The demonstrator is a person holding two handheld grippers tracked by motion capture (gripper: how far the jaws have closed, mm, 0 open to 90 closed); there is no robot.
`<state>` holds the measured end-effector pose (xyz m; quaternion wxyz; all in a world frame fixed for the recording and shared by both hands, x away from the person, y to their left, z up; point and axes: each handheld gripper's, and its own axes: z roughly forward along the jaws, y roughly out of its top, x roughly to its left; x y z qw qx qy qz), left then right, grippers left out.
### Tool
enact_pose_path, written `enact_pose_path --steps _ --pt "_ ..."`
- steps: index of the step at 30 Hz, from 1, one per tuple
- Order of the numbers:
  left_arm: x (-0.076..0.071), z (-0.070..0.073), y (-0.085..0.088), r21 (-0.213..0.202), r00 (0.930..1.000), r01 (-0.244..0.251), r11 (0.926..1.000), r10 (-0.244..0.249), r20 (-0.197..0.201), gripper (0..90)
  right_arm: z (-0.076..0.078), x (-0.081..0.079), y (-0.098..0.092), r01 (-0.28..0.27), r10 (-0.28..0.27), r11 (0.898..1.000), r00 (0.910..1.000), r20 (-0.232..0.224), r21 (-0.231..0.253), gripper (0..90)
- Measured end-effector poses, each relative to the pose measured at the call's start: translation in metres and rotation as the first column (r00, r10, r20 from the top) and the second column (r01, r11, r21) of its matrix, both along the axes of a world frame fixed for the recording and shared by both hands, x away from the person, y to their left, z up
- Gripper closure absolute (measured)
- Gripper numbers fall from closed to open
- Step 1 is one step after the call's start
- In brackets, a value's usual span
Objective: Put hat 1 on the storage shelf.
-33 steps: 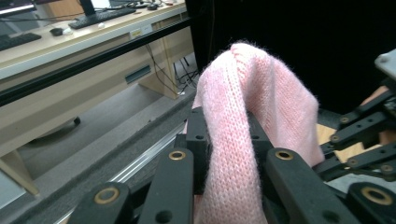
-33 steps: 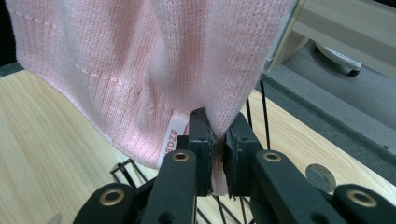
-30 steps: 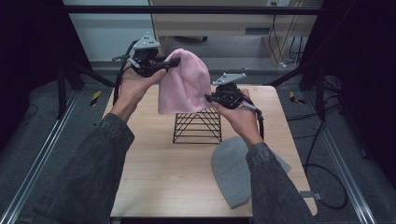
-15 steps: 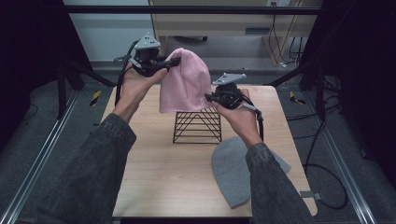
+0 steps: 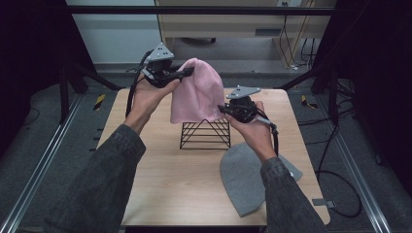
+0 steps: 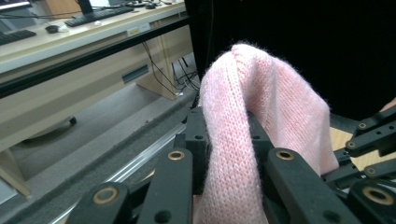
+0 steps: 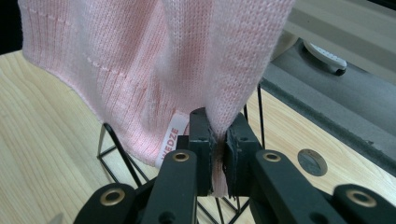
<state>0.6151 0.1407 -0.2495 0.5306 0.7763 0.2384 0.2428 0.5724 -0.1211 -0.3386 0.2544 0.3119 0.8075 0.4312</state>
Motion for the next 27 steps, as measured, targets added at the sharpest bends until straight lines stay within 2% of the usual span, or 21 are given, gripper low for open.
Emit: enact_pose_path --steps 5,9,14,22,27 --pt "-0.005 -0.003 -0.006 0.008 0.9998 0.010 0.9999 -0.010 -0.018 77.1 -0.006 -0.004 -0.007 -0.004 0.004 1.000 1.0000 0.001 0.005 83.3" --pt "-0.010 -0.005 -0.009 0.018 0.9983 0.022 0.9996 -0.021 -0.055 76.4 -0.008 -0.008 -0.010 -0.011 0.011 1.000 0.9999 0.003 0.003 83.4" --pt "-0.013 -0.008 -0.012 0.029 0.9974 0.030 0.9991 -0.028 -0.067 76.2 -0.014 -0.011 -0.015 -0.001 0.001 1.000 1.0000 -0.004 -0.005 83.4" --pt "-0.012 -0.022 -0.016 0.047 0.9969 0.025 0.9986 -0.022 -0.076 75.1 -0.023 -0.013 -0.014 0.006 -0.007 0.999 0.9999 -0.014 -0.050 83.4" --pt "-0.010 -0.033 -0.013 0.044 0.9943 0.051 0.9977 -0.047 -0.095 74.2 -0.033 -0.013 -0.014 0.011 -0.013 0.998 0.9996 -0.024 -0.062 83.3"
